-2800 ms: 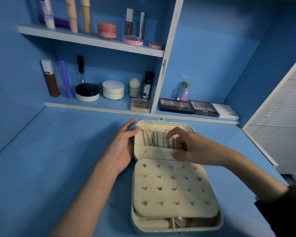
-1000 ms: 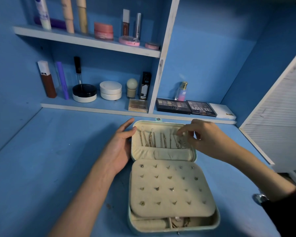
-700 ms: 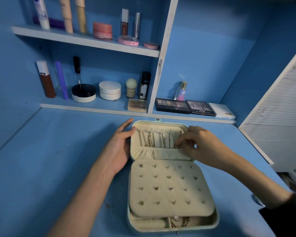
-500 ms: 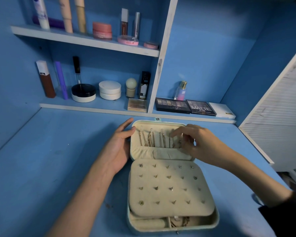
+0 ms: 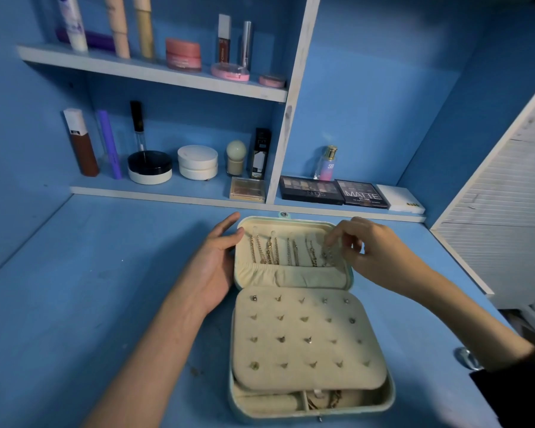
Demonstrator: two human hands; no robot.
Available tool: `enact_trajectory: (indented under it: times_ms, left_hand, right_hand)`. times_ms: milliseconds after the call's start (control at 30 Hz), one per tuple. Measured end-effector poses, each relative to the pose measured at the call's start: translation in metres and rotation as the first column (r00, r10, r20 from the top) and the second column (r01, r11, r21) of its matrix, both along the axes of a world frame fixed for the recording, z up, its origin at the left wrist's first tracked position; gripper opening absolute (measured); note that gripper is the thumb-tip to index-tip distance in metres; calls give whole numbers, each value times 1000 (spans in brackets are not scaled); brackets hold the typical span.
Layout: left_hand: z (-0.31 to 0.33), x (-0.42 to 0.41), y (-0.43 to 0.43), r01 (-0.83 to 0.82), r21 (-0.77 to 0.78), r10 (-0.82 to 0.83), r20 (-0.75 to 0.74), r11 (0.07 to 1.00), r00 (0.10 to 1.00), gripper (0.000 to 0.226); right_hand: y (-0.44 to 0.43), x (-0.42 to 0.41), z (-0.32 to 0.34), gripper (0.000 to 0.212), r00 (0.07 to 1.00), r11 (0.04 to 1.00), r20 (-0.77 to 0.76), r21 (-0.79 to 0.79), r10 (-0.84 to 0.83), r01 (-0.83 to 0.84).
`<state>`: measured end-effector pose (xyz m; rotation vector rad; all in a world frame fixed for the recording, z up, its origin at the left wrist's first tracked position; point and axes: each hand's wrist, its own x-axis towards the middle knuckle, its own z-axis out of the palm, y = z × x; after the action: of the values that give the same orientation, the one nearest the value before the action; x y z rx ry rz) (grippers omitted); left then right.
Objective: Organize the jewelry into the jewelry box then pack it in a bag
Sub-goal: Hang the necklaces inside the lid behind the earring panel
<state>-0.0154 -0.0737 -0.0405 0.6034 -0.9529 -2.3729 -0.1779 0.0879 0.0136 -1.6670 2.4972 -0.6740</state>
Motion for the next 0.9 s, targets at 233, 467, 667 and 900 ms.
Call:
enact_trajectory:
  times_ms: [233,467,667,900]
  left_hand:
    - [1,-1,1,-13,-5,13,0,1000,1000,44]
    - [2,0,1,-4,-11,4,-2,1000,1000,44]
    - [2,0,1,0,-17,0,5,1000,1000,44]
    - [2,1,1,5,-15,-5,5,1000,1000,44]
  right_hand:
    - [4,0,-10,21,993,994,-92,62,-80,85]
    - [7,2,-7,23,996,998,-88,58,8,-3]
    - [8,3,-7,25,988,990,-140,129,67,-49]
    - [8,4,-3,28,997,987,-46,156,59,-51]
